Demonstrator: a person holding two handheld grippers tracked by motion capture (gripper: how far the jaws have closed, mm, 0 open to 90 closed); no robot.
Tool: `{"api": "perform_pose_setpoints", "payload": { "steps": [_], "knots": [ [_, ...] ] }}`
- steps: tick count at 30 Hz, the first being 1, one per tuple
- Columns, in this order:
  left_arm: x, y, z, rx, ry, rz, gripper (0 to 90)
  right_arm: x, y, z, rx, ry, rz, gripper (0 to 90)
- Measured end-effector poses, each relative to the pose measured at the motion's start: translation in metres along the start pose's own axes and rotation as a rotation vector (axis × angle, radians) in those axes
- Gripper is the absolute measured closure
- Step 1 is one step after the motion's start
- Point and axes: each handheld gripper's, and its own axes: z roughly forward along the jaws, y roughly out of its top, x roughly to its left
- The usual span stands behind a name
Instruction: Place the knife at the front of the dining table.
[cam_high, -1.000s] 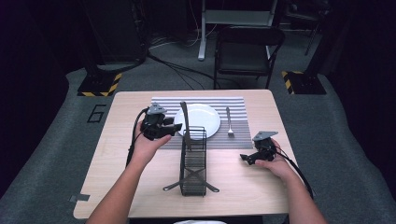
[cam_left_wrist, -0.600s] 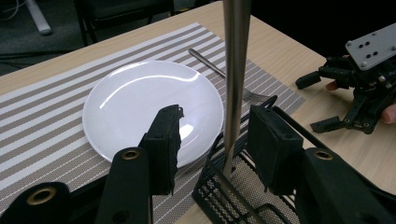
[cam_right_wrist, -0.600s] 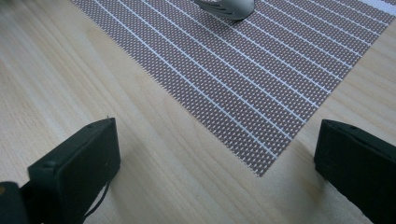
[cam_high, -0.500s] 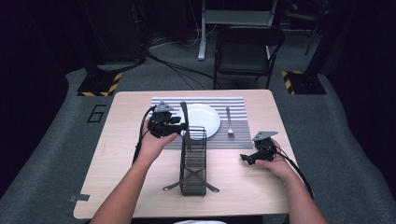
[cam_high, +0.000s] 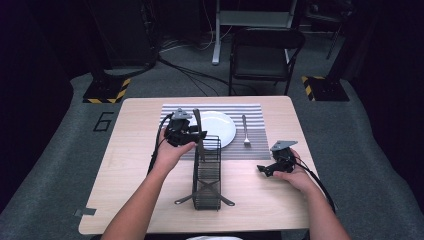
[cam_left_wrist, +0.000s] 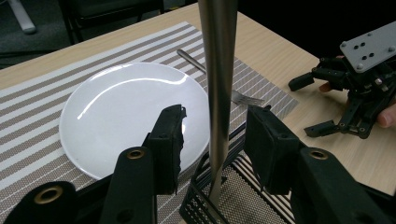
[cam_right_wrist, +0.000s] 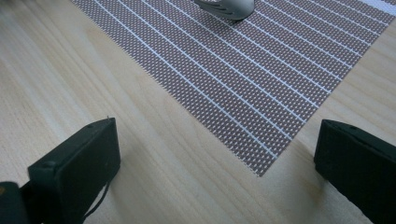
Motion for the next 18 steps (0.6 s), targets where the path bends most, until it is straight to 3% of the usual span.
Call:
{"api": "perform_pose_setpoints", "payload": {
  "steps": [18],
  "knots": [
    [0.0010,-0.0003,0.0083,0.003,-0.033,0.002,69.1,0.0000,0.0000,0.0000,0.000,0.000,0.000,0.0]
  ]
}}
